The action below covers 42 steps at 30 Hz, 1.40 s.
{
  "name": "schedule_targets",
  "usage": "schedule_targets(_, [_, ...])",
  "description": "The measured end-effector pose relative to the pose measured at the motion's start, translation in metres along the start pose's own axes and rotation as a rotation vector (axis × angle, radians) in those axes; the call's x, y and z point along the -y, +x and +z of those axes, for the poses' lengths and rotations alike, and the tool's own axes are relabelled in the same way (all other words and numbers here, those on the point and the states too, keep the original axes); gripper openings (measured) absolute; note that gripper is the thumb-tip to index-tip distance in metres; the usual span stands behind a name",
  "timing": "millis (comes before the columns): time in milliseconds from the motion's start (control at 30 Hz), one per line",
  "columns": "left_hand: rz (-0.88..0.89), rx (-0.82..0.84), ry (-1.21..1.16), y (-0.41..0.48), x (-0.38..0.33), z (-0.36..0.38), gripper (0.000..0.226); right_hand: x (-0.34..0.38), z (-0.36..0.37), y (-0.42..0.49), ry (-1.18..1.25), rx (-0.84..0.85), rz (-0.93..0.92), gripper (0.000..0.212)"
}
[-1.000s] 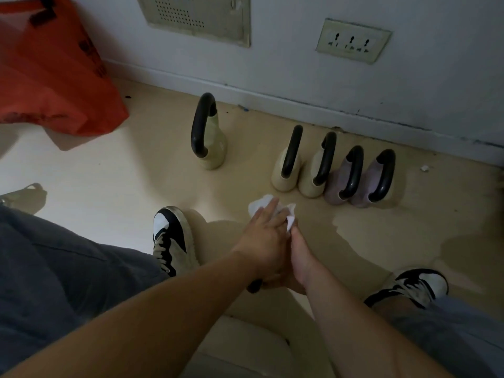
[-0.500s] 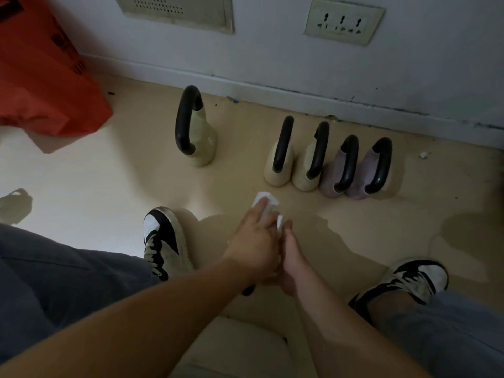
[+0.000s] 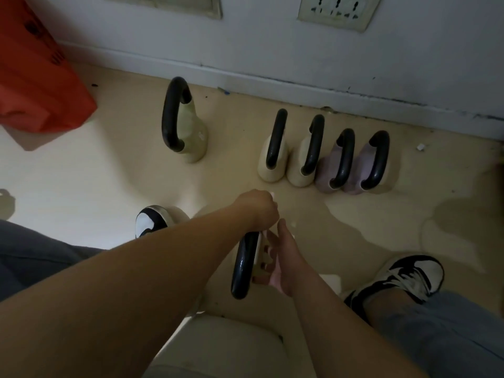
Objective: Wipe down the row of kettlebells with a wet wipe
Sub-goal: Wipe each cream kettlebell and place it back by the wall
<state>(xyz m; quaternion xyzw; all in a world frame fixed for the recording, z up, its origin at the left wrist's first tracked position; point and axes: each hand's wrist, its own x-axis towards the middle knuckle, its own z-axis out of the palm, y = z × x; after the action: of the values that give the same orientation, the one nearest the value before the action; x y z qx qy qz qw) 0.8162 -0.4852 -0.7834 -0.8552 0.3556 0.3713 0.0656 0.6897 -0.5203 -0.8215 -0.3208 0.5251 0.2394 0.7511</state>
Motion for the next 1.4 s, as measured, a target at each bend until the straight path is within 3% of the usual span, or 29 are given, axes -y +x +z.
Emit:
schedule_targets(233, [0.323,-0.471,0.229,-0.1,0.014,0.061,0.044,-0.003,0.008,0.006,-0.031,0.009,0.008,0.072])
schedule_targets(333, [0.37,-0.345,0.119,-0.127,0.02,0.098,0.045,-0.006,0.012,0.005,-0.018,-0.038,0.007,0.078])
schedule_targets(433, [0.527,-0.32,0.288,-0.15,0.025,0.104,0.035,-0.006,0.021,-0.009,-0.009,-0.064,-0.04,0.068])
schedule_targets(533, [0.719,-0.174,0.406,-0.168,0.046,0.106,0.036,-0.007,0.027,-0.018,-0.011,-0.124,-0.081,0.065])
schedule_targets(633, [0.469,-0.088,0.304,-0.176,0.071,0.109,0.051,-0.009,0.031,-0.02,-0.061,-0.16,-0.097,0.068])
schedule_targets(767, [-0.339,-0.218,-0.603,-0.141,0.07,0.087,0.041,-0.018,0.031,-0.019,-0.127,-0.185,-0.067,0.082])
schedule_targets(833, [-0.533,-0.203,-1.011,-0.122,0.05,0.081,0.053,-0.022,0.03,-0.019,-0.153,-0.168,-0.046,0.09])
schedule_targets(933, [-0.609,-0.134,-1.518,-0.134,-0.008,0.092,0.054,-0.025,0.026,-0.023,-0.134,-0.11,-0.062,0.081])
schedule_targets(1067, [-0.703,-0.26,-1.78,-0.156,-0.042,0.086,0.052,-0.022,0.016,-0.022,-0.168,-0.02,-0.061,0.081])
schedule_targets(1167, [-0.731,-0.21,-1.755,-0.144,-0.028,0.055,0.058,-0.018,0.011,-0.019,-0.236,0.035,-0.04,0.102])
schedule_targets(1233, [-0.618,-0.232,-1.696,-0.138,-0.019,0.046,0.058,-0.016,0.008,-0.019,-0.268,0.062,-0.064,0.097])
schedule_targets(1300, [-0.537,-0.216,-1.638,-0.141,-0.016,0.056,0.061,-0.016,0.005,-0.017,-0.283,0.05,-0.072,0.096])
schedule_targets(1400, [-0.542,-0.168,-1.525,-0.152,-0.02,0.094,0.063,-0.015,0.005,-0.014,-0.283,0.042,-0.053,0.113])
